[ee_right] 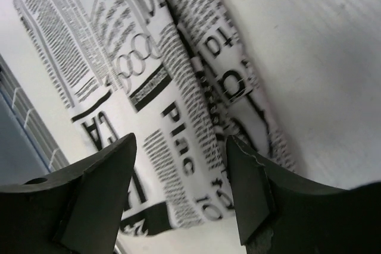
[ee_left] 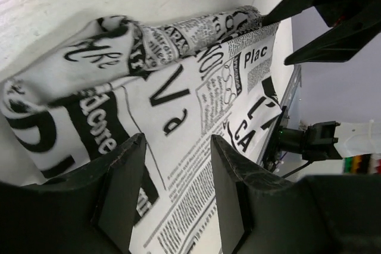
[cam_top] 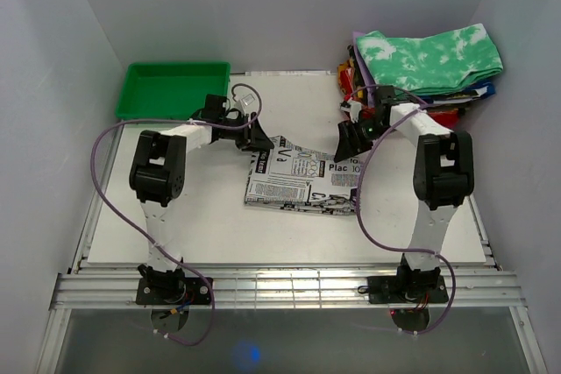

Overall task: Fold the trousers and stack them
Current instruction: Fold the trousers, then neatly place the folded trousers to the corner

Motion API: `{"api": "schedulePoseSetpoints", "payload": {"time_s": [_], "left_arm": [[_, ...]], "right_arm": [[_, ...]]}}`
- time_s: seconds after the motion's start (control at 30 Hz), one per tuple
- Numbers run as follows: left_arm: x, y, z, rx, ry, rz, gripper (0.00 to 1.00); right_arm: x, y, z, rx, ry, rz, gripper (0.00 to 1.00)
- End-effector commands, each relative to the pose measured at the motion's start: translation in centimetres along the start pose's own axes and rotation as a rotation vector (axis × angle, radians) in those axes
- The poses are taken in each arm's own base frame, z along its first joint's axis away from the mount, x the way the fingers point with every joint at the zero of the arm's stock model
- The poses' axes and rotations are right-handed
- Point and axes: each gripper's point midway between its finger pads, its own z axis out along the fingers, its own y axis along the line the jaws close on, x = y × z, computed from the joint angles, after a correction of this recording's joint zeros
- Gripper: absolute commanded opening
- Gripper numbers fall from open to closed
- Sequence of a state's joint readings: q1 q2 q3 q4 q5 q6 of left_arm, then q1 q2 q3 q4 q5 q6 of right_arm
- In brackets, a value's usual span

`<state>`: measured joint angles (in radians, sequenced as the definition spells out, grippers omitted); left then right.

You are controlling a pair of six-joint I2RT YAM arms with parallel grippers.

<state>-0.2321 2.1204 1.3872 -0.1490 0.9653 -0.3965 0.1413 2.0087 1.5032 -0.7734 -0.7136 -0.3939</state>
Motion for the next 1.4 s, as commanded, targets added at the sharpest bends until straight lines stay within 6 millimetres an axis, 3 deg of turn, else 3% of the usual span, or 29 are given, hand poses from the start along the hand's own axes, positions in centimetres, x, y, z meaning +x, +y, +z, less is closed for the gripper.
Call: {"api": "schedulePoseSetpoints", "payload": {"time_s": [0.0, 0.03, 0.07, 0.13, 0.17, 0.27, 0.37, 0.57, 0.67, 0.73, 0.77, 0.83, 0.97, 1.0, 1.07, 1.13, 1.2, 1.23, 1.27, 1.3, 1.37], "left_arm": [[-1.3, -5.1, -3.8, -0.034, -0.053, 0.191, 0.58], [-1.1, -5.8, -4.2, -0.037, -0.058, 0.209, 0.59], [-1.0, -7.6, -4.8, -0.029, -0.068, 0.253, 0.59], [-0.2, -8.5, -5.0, -0.035, -0.065, 0.296, 0.59], [0.9, -8.8, -4.6, -0.037, -0.045, 0.298, 0.59], [2.7, -9.7, -4.2, -0.035, -0.021, 0.308, 0.59], [3.4, -9.7, -4.1, -0.049, -0.011, 0.304, 0.59], [4.7, -10.5, -3.3, -0.047, 0.013, 0.403, 0.58], [4.7, -10.6, -3.2, -0.055, 0.008, 0.417, 0.58], [4.6, -10.6, -3.2, -0.060, 0.006, 0.441, 0.58], [4.7, -11.0, -3.0, -0.053, 0.006, 0.507, 0.60], [4.8, -11.2, -2.6, -0.083, -0.003, 0.604, 0.65], [6.2, -13.4, -1.4, -0.098, -0.021, 0.942, 0.75], [6.2, -14.4, -1.6, -0.101, -0.047, 1.023, 0.76], [6.9, -16.0, -0.7, -0.079, -0.077, 1.223, 0.79], [7.7, -16.0, -0.3, -0.104, -0.089, 1.351, 0.80], [8.5, -17.2, 0.9, -0.076, -0.114, 1.435, 0.80], [9.0, -17.2, 1.6, -0.066, -0.105, 1.461, 0.80], [9.9, -18.2, 2.6, -0.031, -0.107, 1.492, 0.80], [10.2, -18.3, 3.2, -0.026, -0.104, 1.507, 0.80], [12.3, -18.9, 5.5, 0.020, -0.070, 1.547, 0.80]], "right_arm": [[-0.4, 6.1, -5.0, -0.006, -0.054, -0.096, 0.68], [1.8, 6.6, -4.5, -0.010, -0.017, -0.075, 0.68], [2.7, 7.3, -4.4, -0.004, 0.004, -0.088, 0.67], [4.5, 8.9, -4.6, -0.013, 0.024, -0.086, 0.58], [6.6, 9.5, -3.9, -0.037, 0.064, -0.061, 0.55], [9.9, 9.9, -2.6, -0.062, 0.115, -0.005, 0.53], [11.5, 9.1, -1.3, -0.074, 0.165, 0.059, 0.51], [12.5, 6.9, 0.7, -0.045, 0.219, 0.157, 0.39], [14.5, 6.1, 1.4, -0.045, 0.309, 0.206, 0.25], [15.6, 6.2, 1.2, -0.056, 0.363, 0.209, 0.23], [15.5, 6.3, 1.0, -0.060, 0.366, 0.197, 0.24], [13.8, 6.7, -0.1, -0.066, 0.309, 0.149, 0.34], [5.2, 6.5, -4.2, 0.027, 0.082, -0.012, 0.43], [4.2, 6.5, -5.1, 0.060, 0.053, -0.044, 0.48], [1.8, 6.8, -7.8, 0.144, -0.048, -0.111, 0.69], [0.2, 7.6, -10.3, 0.213, -0.117, -0.163, 0.79], [0.0, 7.6, -11.9, 0.287, -0.139, -0.171, 0.84], [-0.2, 8.2, -13.1, 0.328, -0.169, -0.188, 0.97], [-0.4, 7.5, -13.9, 0.398, -0.202, -0.165, 0.96], [0.8, 7.1, -13.8, 0.441, -0.217, -0.119, 0.90], [2.3, 4.6, -14.7, 0.617, -0.243, 0.085, 0.90]]}}
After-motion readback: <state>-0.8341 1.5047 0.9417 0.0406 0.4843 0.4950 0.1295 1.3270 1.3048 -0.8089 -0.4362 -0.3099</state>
